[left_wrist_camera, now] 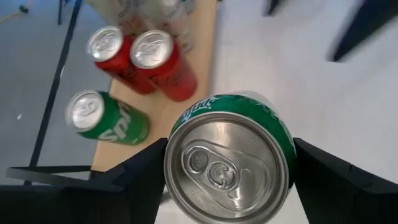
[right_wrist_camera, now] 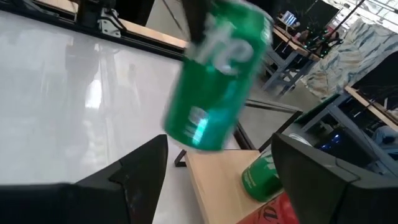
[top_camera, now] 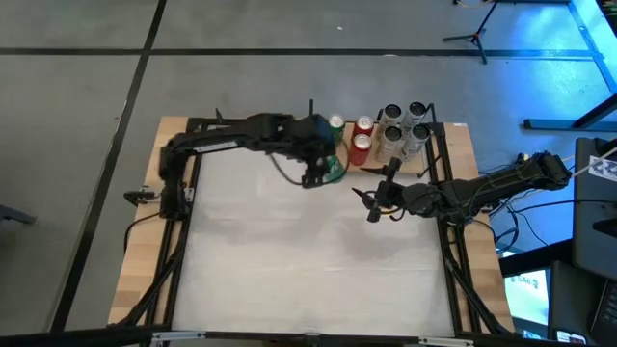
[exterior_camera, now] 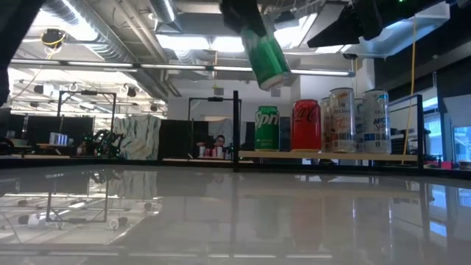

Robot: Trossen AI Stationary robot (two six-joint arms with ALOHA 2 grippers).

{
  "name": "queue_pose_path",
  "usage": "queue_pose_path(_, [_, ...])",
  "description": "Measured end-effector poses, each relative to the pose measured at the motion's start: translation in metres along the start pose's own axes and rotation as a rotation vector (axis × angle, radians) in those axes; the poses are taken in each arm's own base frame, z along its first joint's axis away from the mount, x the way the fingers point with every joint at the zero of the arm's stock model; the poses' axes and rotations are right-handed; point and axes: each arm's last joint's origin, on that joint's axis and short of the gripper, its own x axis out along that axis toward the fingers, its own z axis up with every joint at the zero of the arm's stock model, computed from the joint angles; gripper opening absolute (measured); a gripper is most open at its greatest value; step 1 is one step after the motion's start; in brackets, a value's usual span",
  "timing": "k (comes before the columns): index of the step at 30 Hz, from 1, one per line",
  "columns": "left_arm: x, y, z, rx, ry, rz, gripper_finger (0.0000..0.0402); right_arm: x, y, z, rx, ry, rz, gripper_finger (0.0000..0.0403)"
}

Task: Place canned beverage on shelf
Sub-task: Put the green soda can on the shelf aligned with the other green soda can

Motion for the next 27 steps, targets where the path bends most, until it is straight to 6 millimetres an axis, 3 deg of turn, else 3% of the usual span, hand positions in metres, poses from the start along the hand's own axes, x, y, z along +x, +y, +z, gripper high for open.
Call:
queue_pose_path(13, [0.058,0.044,0.008,-0.002,0.157,0.039,0.0279,-0.005,-0.008,-0.001,0.03,0.038,-0.143,0.0285])
queue_pose_path(27, [0.094,0.086,-0.009,-0.038,0.163,-0.01,0.0279,-0.005,-0.007,-0.004,0.008,0.061,-0.129,0.0285])
